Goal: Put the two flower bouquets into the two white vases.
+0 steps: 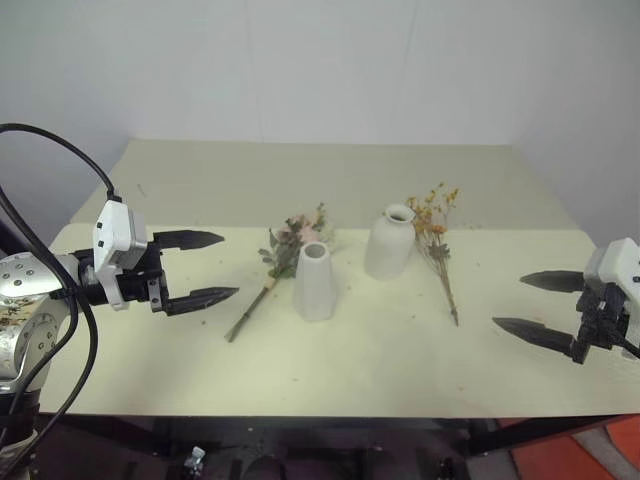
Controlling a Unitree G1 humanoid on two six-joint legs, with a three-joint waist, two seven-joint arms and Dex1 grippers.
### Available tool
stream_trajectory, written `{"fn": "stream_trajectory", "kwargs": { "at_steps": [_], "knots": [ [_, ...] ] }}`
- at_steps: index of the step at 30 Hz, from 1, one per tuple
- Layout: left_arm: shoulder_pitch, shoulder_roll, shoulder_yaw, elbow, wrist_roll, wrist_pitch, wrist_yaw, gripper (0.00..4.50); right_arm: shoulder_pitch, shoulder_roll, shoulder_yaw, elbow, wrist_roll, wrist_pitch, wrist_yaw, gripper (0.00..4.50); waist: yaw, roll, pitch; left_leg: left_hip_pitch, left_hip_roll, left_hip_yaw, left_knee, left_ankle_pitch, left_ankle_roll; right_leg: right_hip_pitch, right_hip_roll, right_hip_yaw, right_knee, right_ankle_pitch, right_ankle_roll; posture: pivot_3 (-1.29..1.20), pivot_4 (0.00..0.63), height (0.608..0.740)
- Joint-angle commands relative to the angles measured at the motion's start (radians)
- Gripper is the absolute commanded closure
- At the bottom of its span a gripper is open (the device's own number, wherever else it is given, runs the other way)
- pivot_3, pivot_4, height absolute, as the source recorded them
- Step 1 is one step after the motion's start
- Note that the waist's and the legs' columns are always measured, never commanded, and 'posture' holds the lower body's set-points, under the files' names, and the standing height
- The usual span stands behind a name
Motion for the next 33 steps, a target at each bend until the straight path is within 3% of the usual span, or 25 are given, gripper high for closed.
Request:
{"fn": "stream_trajectory", "kwargs": {
  "at_steps": [1, 12, 16, 21, 25, 33],
  "knots": [
    [-0.025, 0.001, 0.020, -0.013, -0.023, -0.014, -0.010, 0.00, -0.017, -0.015, -0.024, 0.008, -0.004, -0.022, 0.012, 0.04, 0.000, 0.000, 0.000, 0.000, 0.000, 0.000, 0.000, 0.000, 0.000, 0.000, 0.000, 0.000, 0.000, 0.000, 0.000, 0.00, 0.150, 0.740],
    [-0.028, -0.019, -0.001, 0.016, 0.002, -0.029, -0.024, 0.00, 0.026, -0.002, -0.051, -0.022, -0.027, -0.019, 0.016, 0.04, -0.003, 0.000, 0.000, 0.000, 0.000, 0.000, 0.000, 0.000, 0.000, 0.000, 0.000, 0.000, 0.000, 0.000, 0.000, 0.00, 0.150, 0.740],
    [-0.068, -0.030, -0.016, 0.040, 0.007, -0.045, -0.024, 0.00, -0.008, 0.012, -0.055, -0.038, -0.008, 0.050, -0.062, 0.04, -0.002, 0.000, 0.000, 0.000, 0.000, 0.000, 0.000, 0.000, 0.000, 0.000, 0.000, 0.000, 0.000, 0.000, 0.000, 0.00, 0.150, 0.740],
    [-0.213, -0.067, -0.106, 0.126, 0.058, -0.091, -0.049, 0.00, -0.154, -0.014, 0.077, -0.027, -0.020, 0.193, -0.215, 0.04, -0.003, 0.000, 0.000, 0.000, 0.000, 0.000, 0.000, 0.000, 0.000, 0.001, 0.000, 0.000, 0.000, 0.000, 0.000, 0.00, 0.150, 0.740],
    [-0.400, -0.135, -0.205, 0.252, 0.103, -0.112, -0.092, 0.00, -0.334, 0.010, 0.263, 0.077, -0.062, 0.299, -0.320, 0.04, -0.003, 0.000, 0.000, 0.000, -0.001, 0.000, 0.001, 0.000, 0.000, 0.001, 0.000, 0.000, 0.000, 0.000, 0.000, 0.00, 0.150, 0.740],
    [-0.627, -0.260, -0.312, 0.444, 0.174, -0.187, -0.190, 0.00, -0.779, 0.219, 0.502, 0.519, -0.192, 0.431, -0.503, 0.04, -0.012, 0.002, 0.001, -0.003, -0.001, -0.001, 0.000, 0.000, 0.000, -0.003, 0.000, 0.000, 0.000, 0.002, -0.002, 0.00, 0.150, 0.740]
  ]
}}
